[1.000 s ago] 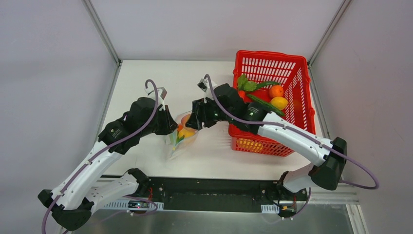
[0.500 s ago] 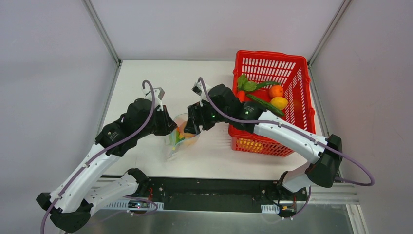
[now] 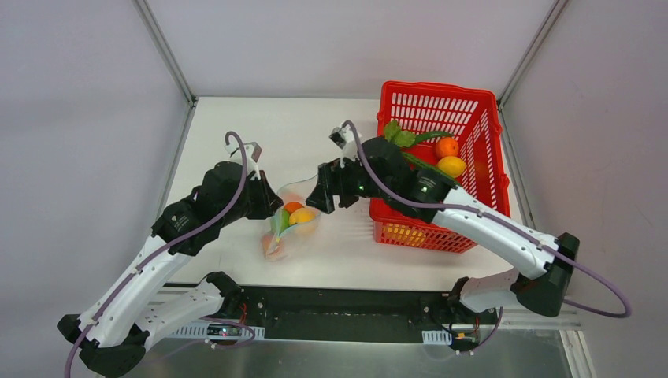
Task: Place the food in the zip-top bag and seal the zipper
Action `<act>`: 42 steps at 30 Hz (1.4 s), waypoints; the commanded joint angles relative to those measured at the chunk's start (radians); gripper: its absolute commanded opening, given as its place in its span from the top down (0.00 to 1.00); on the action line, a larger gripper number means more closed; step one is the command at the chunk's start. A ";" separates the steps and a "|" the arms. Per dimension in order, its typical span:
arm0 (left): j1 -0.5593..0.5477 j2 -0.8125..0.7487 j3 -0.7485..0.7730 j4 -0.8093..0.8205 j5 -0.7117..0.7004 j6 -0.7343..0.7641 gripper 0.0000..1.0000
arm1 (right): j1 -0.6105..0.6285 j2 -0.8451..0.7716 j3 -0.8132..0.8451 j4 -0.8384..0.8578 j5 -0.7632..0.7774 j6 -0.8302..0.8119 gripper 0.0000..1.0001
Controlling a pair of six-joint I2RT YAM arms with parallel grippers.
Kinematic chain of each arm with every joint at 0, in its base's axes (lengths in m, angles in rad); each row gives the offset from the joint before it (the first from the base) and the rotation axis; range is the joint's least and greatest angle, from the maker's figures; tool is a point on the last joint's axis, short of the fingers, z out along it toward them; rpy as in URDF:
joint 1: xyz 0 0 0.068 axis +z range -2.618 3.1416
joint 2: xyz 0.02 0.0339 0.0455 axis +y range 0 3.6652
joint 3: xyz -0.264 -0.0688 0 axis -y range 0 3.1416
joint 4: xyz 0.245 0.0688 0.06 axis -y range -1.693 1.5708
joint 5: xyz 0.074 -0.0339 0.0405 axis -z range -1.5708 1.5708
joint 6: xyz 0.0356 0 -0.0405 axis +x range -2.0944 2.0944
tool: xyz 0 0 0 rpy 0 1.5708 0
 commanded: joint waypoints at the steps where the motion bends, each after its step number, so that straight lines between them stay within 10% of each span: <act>1: 0.009 -0.019 -0.007 0.022 -0.031 -0.015 1.00 | -0.007 -0.103 -0.020 0.004 0.244 0.045 0.29; 16: 0.008 -0.031 -0.012 0.024 -0.047 -0.029 1.00 | -0.012 0.057 0.058 -0.162 0.155 0.065 0.35; 25: 0.009 -0.043 -0.014 0.004 -0.069 -0.024 1.00 | -0.013 0.107 0.118 -0.157 0.178 0.052 0.91; 31: 0.009 -0.045 -0.012 0.000 -0.074 -0.023 1.00 | -0.038 0.048 0.092 -0.138 0.145 0.058 0.38; 42: 0.009 -0.041 -0.016 0.006 -0.073 -0.017 1.00 | -0.256 -0.275 -0.058 -0.141 0.450 0.079 0.21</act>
